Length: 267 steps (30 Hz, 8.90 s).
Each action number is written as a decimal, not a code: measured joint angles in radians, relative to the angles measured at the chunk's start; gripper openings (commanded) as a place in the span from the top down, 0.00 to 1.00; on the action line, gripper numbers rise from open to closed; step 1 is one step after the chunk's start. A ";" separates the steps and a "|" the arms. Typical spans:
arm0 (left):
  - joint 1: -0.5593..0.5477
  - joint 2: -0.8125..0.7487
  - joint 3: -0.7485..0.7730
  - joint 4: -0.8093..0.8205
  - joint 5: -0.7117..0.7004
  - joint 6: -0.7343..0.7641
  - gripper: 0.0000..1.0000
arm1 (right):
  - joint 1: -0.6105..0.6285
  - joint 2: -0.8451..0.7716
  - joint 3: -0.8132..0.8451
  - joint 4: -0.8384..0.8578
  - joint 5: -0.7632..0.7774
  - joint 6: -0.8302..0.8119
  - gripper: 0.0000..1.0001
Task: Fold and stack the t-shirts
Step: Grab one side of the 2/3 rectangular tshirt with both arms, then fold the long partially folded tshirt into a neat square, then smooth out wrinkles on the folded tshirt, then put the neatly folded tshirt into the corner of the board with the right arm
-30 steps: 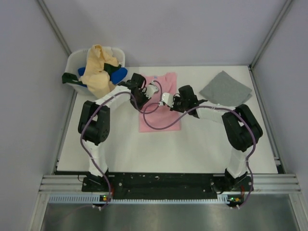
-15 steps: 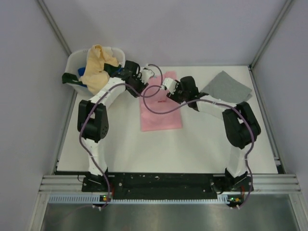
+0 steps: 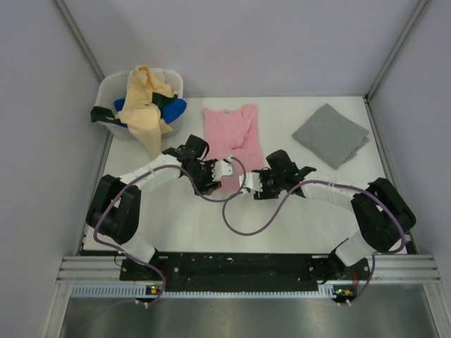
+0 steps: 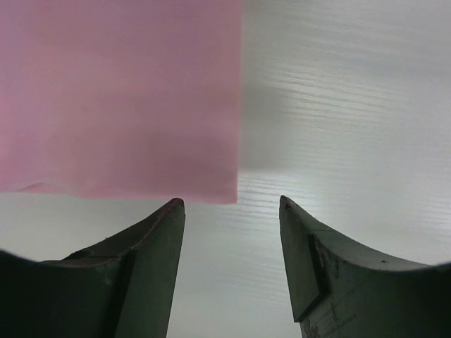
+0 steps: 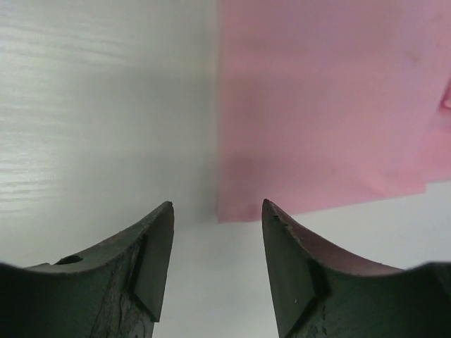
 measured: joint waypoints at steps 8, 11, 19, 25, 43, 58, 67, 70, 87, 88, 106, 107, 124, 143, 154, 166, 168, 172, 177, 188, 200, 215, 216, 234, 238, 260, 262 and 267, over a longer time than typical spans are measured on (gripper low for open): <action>-0.054 0.009 -0.097 0.132 -0.107 0.009 0.41 | 0.034 0.075 -0.019 0.028 0.105 -0.061 0.60; -0.057 0.014 -0.122 0.174 -0.140 0.002 0.43 | 0.040 0.098 -0.019 0.066 0.134 -0.076 0.64; -0.058 0.045 -0.136 0.237 -0.209 -0.045 1.00 | 0.042 0.140 -0.017 0.126 0.209 -0.068 1.00; -0.058 0.042 -0.136 0.239 -0.207 -0.087 1.00 | 0.047 0.136 -0.011 0.116 0.226 -0.036 1.00; -0.103 -0.451 -0.143 -0.313 0.051 -0.067 1.00 | 0.493 -0.385 -0.023 -0.453 0.336 0.240 1.00; -0.096 -0.782 -0.088 -0.593 0.130 -0.205 1.00 | 0.734 -0.444 0.253 -0.766 0.399 0.526 1.00; -0.028 -0.497 -0.010 -0.417 -0.033 -0.325 1.00 | 0.360 -0.389 0.235 -0.603 0.285 0.444 1.00; -0.013 -0.393 0.028 -0.373 -0.052 -0.332 1.00 | 0.249 -0.342 0.215 -0.563 0.240 0.429 1.00; 0.099 0.075 0.212 -0.258 -0.079 -0.388 1.00 | 0.061 0.077 0.249 -0.335 0.207 0.399 1.00; 0.099 0.095 0.220 -0.251 -0.079 -0.388 1.00 | 0.059 0.088 0.253 -0.332 0.216 0.404 1.00; 0.116 0.291 0.423 -0.201 -0.185 -0.444 0.62 | -0.060 0.236 0.420 -0.259 0.412 0.651 0.64; 0.117 0.279 0.426 -0.197 -0.193 -0.444 0.60 | -0.063 0.215 0.428 -0.256 0.410 0.681 0.63; 0.080 0.177 0.219 -0.169 0.005 -0.460 0.80 | -0.074 0.138 0.169 -0.020 0.002 1.323 1.00; 0.114 0.346 0.427 -0.183 -0.090 -0.523 0.64 | -0.240 0.314 0.377 -0.130 0.003 1.353 1.00; 0.063 0.047 0.176 -0.151 0.036 -0.499 0.68 | -0.042 -0.006 0.101 0.050 -0.111 1.460 1.00; 0.069 0.199 0.079 -0.110 -0.020 -0.503 0.69 | -0.120 0.011 -0.120 0.092 -0.116 1.608 0.43; 0.069 0.196 0.075 -0.106 -0.020 -0.503 0.69 | -0.154 -0.033 -0.122 0.088 -0.112 1.618 0.37; 0.069 0.196 0.073 -0.104 -0.018 -0.503 0.69 | -0.212 -0.080 -0.130 0.093 -0.084 1.639 0.33; 0.069 0.196 0.073 -0.104 -0.017 -0.503 0.69 | -0.232 0.023 -0.120 0.169 -0.095 1.664 0.35; 0.070 0.185 0.061 -0.094 -0.014 -0.500 0.68 | -0.274 0.293 -0.146 0.650 -0.340 1.807 0.89; 0.074 0.151 0.056 -0.125 -0.030 -0.472 0.42 | -0.314 0.293 -0.084 0.465 -0.343 1.715 1.00; 0.186 -0.013 0.096 -0.205 -0.103 -0.435 0.30 | -0.340 0.384 0.487 -0.207 -0.062 1.310 1.00; 0.189 -0.013 0.096 -0.208 -0.104 -0.435 0.30 | -0.344 0.410 0.528 -0.235 -0.056 1.300 1.00; 0.201 -0.011 0.096 -0.215 -0.109 -0.429 0.29 | -0.583 0.663 1.025 -0.378 -0.125 1.534 1.00; 0.203 -0.010 0.096 -0.214 -0.109 -0.429 0.29 | -0.604 0.669 1.076 -0.378 -0.128 1.594 1.00; 0.225 -0.006 0.096 -0.214 -0.118 -0.424 0.28 | -0.749 0.690 1.199 -0.416 -0.090 1.583 1.00; 0.226 -0.006 0.096 -0.214 -0.119 -0.424 0.28 | -0.767 0.682 1.198 -0.425 -0.089 1.574 1.00; 0.227 -0.004 0.096 -0.214 -0.120 -0.424 0.28 | -0.815 0.631 1.178 -0.446 -0.079 1.529 1.00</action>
